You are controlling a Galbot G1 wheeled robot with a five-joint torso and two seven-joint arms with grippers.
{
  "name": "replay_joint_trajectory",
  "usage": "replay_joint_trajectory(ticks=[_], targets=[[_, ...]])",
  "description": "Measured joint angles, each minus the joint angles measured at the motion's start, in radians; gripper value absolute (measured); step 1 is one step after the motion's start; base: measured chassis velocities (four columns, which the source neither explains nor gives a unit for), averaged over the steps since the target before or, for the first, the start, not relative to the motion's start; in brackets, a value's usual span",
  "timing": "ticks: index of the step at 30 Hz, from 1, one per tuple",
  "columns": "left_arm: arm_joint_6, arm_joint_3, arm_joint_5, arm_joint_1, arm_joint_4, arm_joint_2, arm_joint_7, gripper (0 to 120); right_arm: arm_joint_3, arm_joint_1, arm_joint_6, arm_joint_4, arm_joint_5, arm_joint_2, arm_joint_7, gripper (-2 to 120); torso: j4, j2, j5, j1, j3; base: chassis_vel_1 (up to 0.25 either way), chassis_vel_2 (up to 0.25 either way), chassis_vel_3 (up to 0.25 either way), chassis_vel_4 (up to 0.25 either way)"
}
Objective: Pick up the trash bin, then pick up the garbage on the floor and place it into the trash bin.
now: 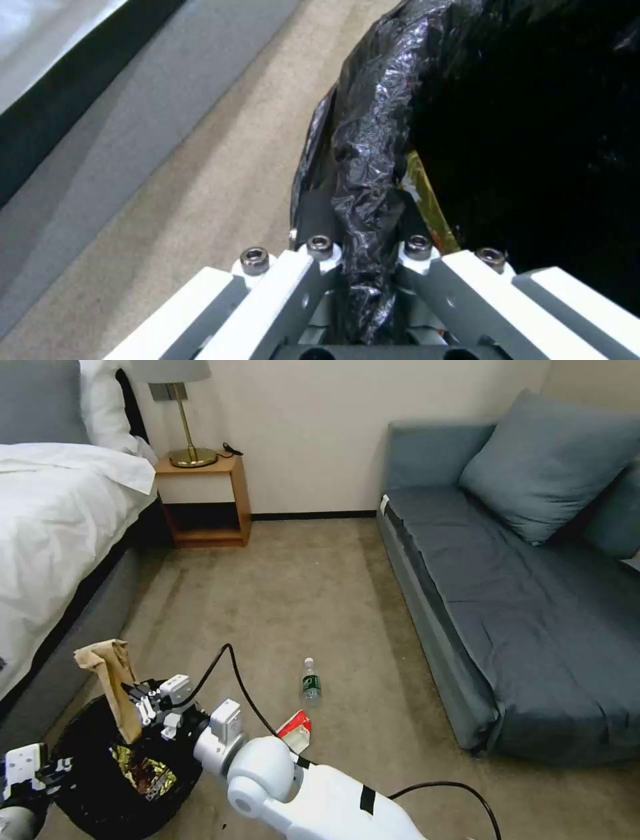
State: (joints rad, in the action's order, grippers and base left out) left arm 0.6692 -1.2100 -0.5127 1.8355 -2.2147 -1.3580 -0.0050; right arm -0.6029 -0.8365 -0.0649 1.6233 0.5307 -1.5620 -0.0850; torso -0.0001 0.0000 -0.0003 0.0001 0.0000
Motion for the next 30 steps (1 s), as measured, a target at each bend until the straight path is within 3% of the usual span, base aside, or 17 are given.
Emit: replay_joint_trajectory(ticks=[5,19,24,25,30], targets=[[0.0,0.0,-0.003,0.0,0.0,0.002,0.003,4,-0.006,-0.026,0.004,-0.008,-0.017,-0.005,0.0,2,0.0,0.0,0.0001,0.0,0.0,0.0,0.0,0.0,0.0],[0.0,0.0,-0.006,-0.003,0.001,-0.002,0.004,4,0.024,-0.061,0.005,0.025,-0.052,0.027,-0.015,52,0.0001,0.0,0.0003,0.0,0.0,0.0,0.0,0.0,0.0],[0.0,0.006,-0.002,-0.019,0.008,0.0,0.003,4,0.111,-0.146,0.009,0.109,-0.239,0.116,-0.001,72,0.0001,0.0,0.0005,0.0,0.0,0.0,0.0,0.0,0.0],[0.0,0.007,-0.001,-0.024,0.009,0.0,0.003,4,0.147,-0.174,0.014,0.142,-0.26,0.14,0.003,79,0.0,0.0,0.0006,0.0,0.0,0.0,0.0,0.0,0.0],[0.004,0.004,-0.001,-0.032,0.018,0.0,0.003,4,0.264,-0.272,0.062,0.232,-0.344,0.221,0.016,92,-0.0001,0.0,0.0005,0.0,0.0,0.0,0.0,0.0,0.0]])
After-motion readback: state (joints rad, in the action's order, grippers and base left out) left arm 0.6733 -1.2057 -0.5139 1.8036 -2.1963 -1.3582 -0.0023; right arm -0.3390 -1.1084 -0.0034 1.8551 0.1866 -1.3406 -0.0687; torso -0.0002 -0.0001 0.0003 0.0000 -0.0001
